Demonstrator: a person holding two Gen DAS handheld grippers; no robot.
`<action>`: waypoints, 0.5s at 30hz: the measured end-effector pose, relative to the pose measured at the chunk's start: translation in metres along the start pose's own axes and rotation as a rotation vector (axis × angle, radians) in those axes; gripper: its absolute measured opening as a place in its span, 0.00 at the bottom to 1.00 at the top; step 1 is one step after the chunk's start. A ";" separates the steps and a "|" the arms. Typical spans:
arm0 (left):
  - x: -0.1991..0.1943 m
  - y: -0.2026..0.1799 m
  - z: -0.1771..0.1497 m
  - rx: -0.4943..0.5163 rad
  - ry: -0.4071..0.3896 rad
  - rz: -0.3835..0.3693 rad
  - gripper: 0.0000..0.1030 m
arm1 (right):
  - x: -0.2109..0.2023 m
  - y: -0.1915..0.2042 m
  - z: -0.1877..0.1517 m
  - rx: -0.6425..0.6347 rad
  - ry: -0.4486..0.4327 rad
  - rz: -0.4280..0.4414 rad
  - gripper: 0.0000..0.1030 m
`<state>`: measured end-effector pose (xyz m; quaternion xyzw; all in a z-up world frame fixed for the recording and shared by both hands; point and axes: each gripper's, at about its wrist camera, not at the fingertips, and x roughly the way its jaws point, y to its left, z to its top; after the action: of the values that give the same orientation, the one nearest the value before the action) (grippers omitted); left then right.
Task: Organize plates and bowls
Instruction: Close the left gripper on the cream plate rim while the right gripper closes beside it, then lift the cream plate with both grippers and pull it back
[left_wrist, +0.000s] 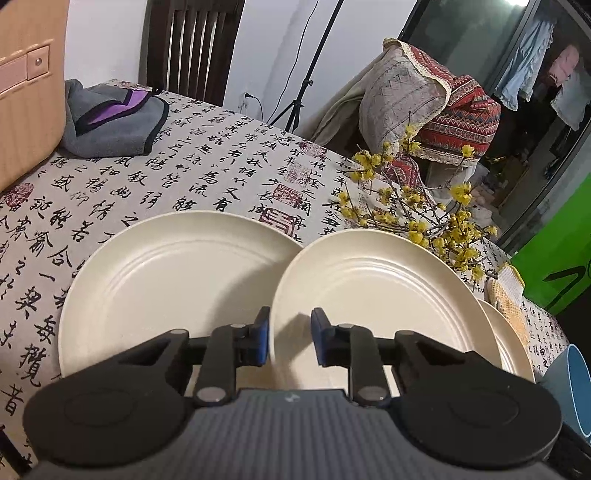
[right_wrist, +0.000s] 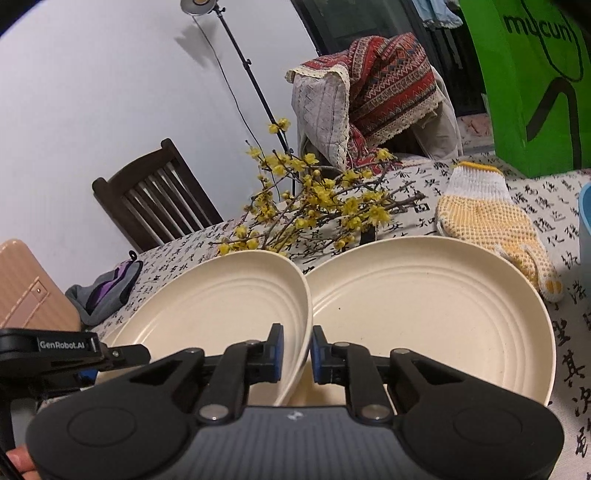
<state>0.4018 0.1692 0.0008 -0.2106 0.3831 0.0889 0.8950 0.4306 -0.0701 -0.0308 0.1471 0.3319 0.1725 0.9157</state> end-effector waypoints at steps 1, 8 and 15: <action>0.000 0.000 0.000 0.000 -0.001 0.002 0.22 | 0.000 0.001 0.000 -0.007 -0.003 -0.003 0.14; -0.003 -0.002 0.000 0.014 -0.014 0.014 0.22 | -0.004 0.007 -0.002 -0.044 -0.019 -0.013 0.14; -0.004 -0.003 0.000 0.023 -0.023 0.020 0.22 | -0.006 0.009 -0.002 -0.055 -0.028 -0.014 0.14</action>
<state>0.3999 0.1663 0.0048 -0.1952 0.3759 0.0960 0.9008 0.4230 -0.0644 -0.0255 0.1221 0.3153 0.1730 0.9251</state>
